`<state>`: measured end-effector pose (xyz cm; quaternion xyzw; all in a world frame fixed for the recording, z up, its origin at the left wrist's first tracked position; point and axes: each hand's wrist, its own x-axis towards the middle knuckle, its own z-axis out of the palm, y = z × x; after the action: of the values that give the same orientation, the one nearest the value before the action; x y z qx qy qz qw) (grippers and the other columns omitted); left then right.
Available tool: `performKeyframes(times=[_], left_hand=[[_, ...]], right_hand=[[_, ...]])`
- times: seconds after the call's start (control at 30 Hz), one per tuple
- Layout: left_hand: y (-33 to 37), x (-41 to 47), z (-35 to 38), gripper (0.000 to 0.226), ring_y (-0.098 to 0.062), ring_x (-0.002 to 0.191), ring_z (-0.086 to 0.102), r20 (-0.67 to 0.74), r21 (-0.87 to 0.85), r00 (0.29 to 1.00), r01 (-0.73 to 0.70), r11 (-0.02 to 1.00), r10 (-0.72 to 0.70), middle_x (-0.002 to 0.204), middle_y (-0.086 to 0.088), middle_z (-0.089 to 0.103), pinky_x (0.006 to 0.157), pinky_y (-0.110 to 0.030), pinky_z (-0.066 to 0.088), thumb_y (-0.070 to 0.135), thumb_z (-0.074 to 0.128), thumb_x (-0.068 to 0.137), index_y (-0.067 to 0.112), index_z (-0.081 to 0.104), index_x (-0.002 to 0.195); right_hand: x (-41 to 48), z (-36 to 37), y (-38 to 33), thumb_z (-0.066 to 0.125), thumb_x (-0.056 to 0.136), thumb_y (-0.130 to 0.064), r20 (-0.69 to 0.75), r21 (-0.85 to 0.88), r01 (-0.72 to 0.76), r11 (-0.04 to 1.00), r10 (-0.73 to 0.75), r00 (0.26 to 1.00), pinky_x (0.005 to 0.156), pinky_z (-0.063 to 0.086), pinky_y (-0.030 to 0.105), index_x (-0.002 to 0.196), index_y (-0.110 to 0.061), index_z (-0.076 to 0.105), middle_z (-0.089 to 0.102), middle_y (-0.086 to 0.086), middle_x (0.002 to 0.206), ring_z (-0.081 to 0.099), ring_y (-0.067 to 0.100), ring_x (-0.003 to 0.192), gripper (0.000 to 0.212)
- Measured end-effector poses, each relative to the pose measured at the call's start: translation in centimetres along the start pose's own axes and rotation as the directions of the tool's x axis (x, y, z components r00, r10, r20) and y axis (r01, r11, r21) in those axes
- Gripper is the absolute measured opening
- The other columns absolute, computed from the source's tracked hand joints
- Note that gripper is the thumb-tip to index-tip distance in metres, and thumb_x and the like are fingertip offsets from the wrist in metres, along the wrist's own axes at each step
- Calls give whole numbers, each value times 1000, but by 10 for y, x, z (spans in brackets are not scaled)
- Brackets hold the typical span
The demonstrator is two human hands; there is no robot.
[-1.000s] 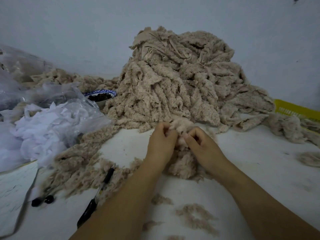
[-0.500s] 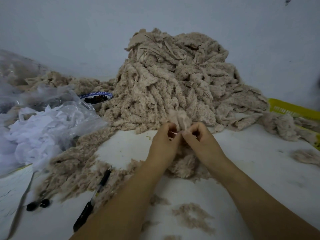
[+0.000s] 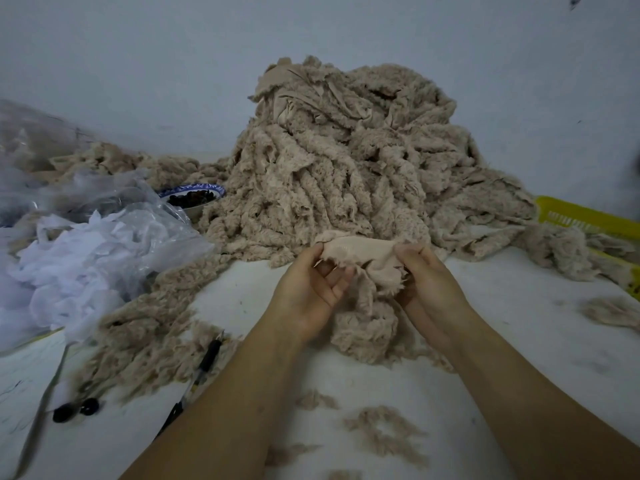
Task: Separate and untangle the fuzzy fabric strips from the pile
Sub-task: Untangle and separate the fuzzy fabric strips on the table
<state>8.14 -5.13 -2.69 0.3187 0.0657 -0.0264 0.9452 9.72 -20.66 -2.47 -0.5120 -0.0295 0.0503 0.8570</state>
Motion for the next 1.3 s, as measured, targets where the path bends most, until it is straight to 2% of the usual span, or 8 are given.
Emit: performKeyframes(times=[0.13, 0.27, 0.5, 0.63, 0.77, 0.93, 1.1, 1.3], left_hand=[[-12, -5, 4, 43, -9, 64, 67, 105, 591, 994, -84, 802, 27, 74, 4, 69, 60, -22, 53, 60, 63, 85, 18, 64, 94], [-21, -7, -1, 32, -15, 69, 62, 117, 890, 992, -125, 439, 45, 78, 2, 66, 63, -26, 48, 43, 67, 89, 11, 64, 94], [-1, -4, 4, 27, -20, 79, 73, -7, 178, 998, -66, 982, 69, 95, -13, 75, 65, -29, 60, 20, 60, 97, 3, 64, 117], [7, -2, 5, 11, -15, 70, 72, -69, -90, 987, -152, 984, 146, 78, -11, 73, 65, -26, 61, 7, 59, 96, -2, 64, 96], [10, -3, 5, 9, -16, 73, 70, -90, -178, 989, -135, 975, 121, 82, -12, 70, 70, -25, 60, 5, 61, 94, 1, 66, 88], [15, -5, 1, 6, -20, 74, 70, -91, -272, 987, -153, 950, 133, 88, -14, 69, 62, -25, 59, 0, 58, 91, 2, 61, 96], [13, -6, 4, 12, -20, 80, 70, -66, -322, 988, -152, 934, 138, 90, -16, 70, 70, -27, 61, 3, 51, 95, -2, 62, 95], [6, -8, 6, 33, -24, 86, 75, 56, -243, 993, -85, 966, 101, 98, -19, 73, 80, -32, 61, 7, 63, 78, -5, 62, 109]], right_hand=[[2, 0, -4, 52, 100, -12, 10, 106, 7, 994, -8, 1000, 91, 52, 40, 102, -7, 55, 62, 18, 103, 61, 28, 96, 6], [3, -2, -8, 51, 101, -13, -20, 129, 53, 990, -51, 998, 62, 58, 26, 90, -12, 54, 66, 5, 82, 64, 16, 74, 11], [3, -9, 3, 57, 98, -37, 62, -137, 148, 979, -141, 988, 87, 55, 29, 113, -18, 57, 67, -1, 119, 68, 14, 108, 24], [-9, 4, 17, 68, 73, -67, 324, -571, 301, 764, -128, 937, 74, 53, 13, 106, -49, 56, 64, -23, 110, 61, -8, 100, 39], [-4, 4, 28, 65, 91, -29, 339, -784, 387, 486, -188, 922, 71, 45, 5, 93, -33, 56, 60, -11, 99, 57, -13, 81, 10], [0, -11, 12, 52, 99, -24, 127, -631, 236, 739, -202, 971, 49, 36, 12, 81, -26, 53, 48, -19, 58, 42, 0, 51, 19], [-8, 4, 5, 61, 95, -34, 186, -320, 202, 925, -148, 971, 67, 51, 19, 93, -24, 56, 71, -5, 100, 67, 3, 85, 11], [-12, 5, 23, 70, 90, -37, 380, -707, 379, 597, -132, 915, 80, 41, 4, 108, -47, 49, 59, -25, 113, 55, -12, 103, 29]])
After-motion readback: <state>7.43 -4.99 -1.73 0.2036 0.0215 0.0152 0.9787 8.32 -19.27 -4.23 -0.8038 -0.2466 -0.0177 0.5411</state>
